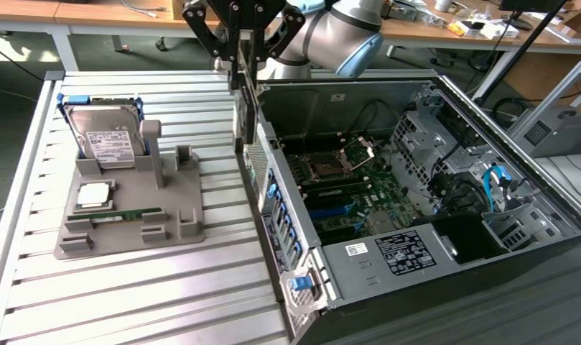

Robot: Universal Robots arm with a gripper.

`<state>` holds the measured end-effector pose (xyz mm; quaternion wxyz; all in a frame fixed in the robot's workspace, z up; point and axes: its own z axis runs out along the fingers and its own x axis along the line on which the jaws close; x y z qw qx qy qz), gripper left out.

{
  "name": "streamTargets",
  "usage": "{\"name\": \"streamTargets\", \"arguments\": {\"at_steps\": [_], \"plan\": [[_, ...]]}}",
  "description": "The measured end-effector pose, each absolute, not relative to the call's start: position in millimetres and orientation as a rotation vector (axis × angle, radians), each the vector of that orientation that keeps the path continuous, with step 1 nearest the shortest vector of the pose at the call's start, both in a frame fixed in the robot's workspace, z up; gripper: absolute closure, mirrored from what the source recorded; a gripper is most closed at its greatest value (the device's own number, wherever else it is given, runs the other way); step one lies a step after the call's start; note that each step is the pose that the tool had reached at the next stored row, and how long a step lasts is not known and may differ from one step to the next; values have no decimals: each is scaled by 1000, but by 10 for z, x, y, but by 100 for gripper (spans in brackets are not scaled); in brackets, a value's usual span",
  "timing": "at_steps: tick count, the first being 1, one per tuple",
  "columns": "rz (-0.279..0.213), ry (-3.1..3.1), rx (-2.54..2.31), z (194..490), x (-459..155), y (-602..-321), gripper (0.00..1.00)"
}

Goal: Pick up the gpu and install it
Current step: 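Pick up the gpu and move the gpu toward the slot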

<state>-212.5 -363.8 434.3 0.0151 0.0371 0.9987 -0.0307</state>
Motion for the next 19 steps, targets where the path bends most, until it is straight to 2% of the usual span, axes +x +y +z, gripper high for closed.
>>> {"name": "streamTargets", "arguments": {"at_steps": [19], "plan": [[-121, 3106, 115, 4334, -2001, -3638, 73]]}}
